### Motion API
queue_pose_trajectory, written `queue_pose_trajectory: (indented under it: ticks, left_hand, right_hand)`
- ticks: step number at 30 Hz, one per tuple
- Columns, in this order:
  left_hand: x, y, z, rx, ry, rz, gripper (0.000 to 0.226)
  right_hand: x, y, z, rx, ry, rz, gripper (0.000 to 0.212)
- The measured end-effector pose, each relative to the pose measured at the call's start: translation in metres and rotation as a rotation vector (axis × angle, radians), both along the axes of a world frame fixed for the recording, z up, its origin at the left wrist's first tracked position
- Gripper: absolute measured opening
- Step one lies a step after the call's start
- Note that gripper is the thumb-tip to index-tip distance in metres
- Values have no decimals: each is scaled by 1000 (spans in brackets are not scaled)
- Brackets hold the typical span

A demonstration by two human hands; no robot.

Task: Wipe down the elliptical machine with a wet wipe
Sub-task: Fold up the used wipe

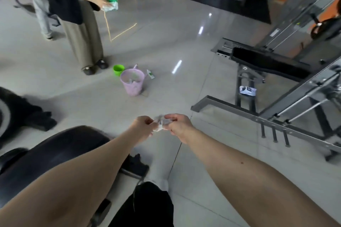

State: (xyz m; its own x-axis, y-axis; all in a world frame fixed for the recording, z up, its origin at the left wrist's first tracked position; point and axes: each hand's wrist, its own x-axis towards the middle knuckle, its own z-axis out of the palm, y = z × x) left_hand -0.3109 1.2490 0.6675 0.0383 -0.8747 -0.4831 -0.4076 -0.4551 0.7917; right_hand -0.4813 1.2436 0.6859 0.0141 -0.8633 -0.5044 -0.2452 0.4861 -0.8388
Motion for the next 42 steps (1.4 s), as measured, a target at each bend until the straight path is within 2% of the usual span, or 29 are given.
queue_pose_trajectory:
  ticks: [2,5,8,11,14,18,22,25,28,33,34,38,42]
  left_hand:
    - [-22,-53,-12,27,30,-7,26]
    - [-54,-139,-32,29,35,-50,11]
    - [-80,-239,-52,27,47,-32,18]
    - [-100,-340,-56,68,42,-7,23]
    - [-106,-408,-44,24,13,27,27]
    - [-101,-498,-32,33,-6,97,19]
    - [-88,-562,-36,56,27,154,6]
    - [-77,-605,-45,65,34,201,10]
    - [-65,-648,-41,25,11,285,17]
    - [-38,-710,-29,1,-3,472,3]
    - [-31,-720,-30,11,3,520,7]
    - [4,-750,-53,81,66,700,23]
    - [44,-776,-99,139,102,798,13]
  right_hand:
    - [-23,-48,-10,-2,20,-22,43]
    - [-53,-130,-22,-1,56,-29,29]
    - [-79,-230,-29,10,92,-9,21]
    - [-96,-336,-23,24,150,33,22]
    - [-101,-406,-8,-7,167,70,23]
    - [-99,-505,-7,3,167,125,19]
    - [-85,-592,-26,37,167,181,14]
    - [-66,-655,-42,73,141,241,16]
    - [-39,-720,-54,101,148,376,21]
    - [15,-798,-48,124,73,704,33]
    - [25,-812,-50,131,64,747,36]
    - [69,-858,-76,53,202,980,41]
    - [119,-892,-116,110,325,1047,39]
